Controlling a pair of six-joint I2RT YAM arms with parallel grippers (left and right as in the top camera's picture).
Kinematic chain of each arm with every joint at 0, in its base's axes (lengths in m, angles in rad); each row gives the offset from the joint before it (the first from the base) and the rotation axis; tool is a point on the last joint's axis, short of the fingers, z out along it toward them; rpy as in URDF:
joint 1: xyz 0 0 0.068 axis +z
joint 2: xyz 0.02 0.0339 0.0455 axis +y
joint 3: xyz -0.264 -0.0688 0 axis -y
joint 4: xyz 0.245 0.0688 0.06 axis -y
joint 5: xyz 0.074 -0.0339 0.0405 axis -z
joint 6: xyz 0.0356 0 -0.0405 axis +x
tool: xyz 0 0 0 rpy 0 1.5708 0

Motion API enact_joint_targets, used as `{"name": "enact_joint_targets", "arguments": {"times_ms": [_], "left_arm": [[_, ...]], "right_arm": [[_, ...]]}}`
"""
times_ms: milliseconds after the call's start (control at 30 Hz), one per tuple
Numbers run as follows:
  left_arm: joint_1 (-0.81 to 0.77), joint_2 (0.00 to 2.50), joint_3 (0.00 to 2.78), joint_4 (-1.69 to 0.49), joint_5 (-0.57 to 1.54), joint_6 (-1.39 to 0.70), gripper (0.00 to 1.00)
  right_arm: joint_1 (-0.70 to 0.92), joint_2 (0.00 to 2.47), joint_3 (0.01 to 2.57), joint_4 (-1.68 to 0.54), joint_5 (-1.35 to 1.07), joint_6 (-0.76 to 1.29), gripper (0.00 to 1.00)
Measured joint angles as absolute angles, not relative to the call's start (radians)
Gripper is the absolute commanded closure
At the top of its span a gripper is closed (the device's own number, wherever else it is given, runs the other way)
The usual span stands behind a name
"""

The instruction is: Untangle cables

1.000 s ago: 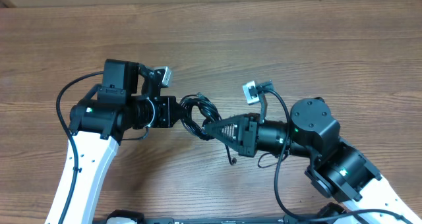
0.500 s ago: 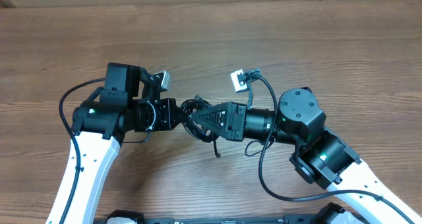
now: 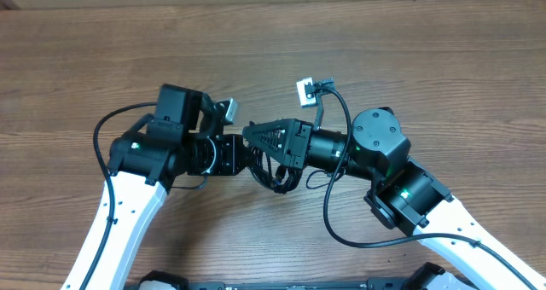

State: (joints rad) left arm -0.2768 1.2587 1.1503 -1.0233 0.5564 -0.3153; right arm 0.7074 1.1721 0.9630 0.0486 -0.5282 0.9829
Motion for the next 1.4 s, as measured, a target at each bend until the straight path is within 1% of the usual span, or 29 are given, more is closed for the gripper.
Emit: {"name": "enact_joint_targets", "arguments": {"times_ms": [233, 533, 833, 1000, 1233, 1400], "left_arm": [[-0.294, 1.259, 1.139, -1.047, 0.524, -0.316, 0.96], [-0.295, 1.259, 1.134, -1.038, 0.660, -0.327, 0.96], [-0.295, 1.259, 1.133, -0.924, 0.746, -0.549, 0.96], [-0.290, 1.259, 1.133, -0.919, 0.732, -0.652, 0.96], [-0.223, 1.259, 1.133, -0.908, 0.687, -0.853, 0.96], [-0.217, 1.259, 1.132, -0.825, 0.713, -0.970, 0.96]], "right_arm": [[0.708, 1.177, 0.964, -0.079, -0.408, 0.824, 0.96], [0.707, 1.177, 0.965, -0.189, -0.315, 0.754, 0.96], [0.707, 1.177, 0.968, -0.313, -0.256, 0.733, 0.96], [0.707, 1.177, 0.969, -0.385, -0.211, 0.732, 0.96], [0.707, 1.177, 0.969, -0.446, -0.192, 0.732, 0.96], [0.707, 1.178, 0.969, -0.470, -0.163, 0.733, 0.96]]}}
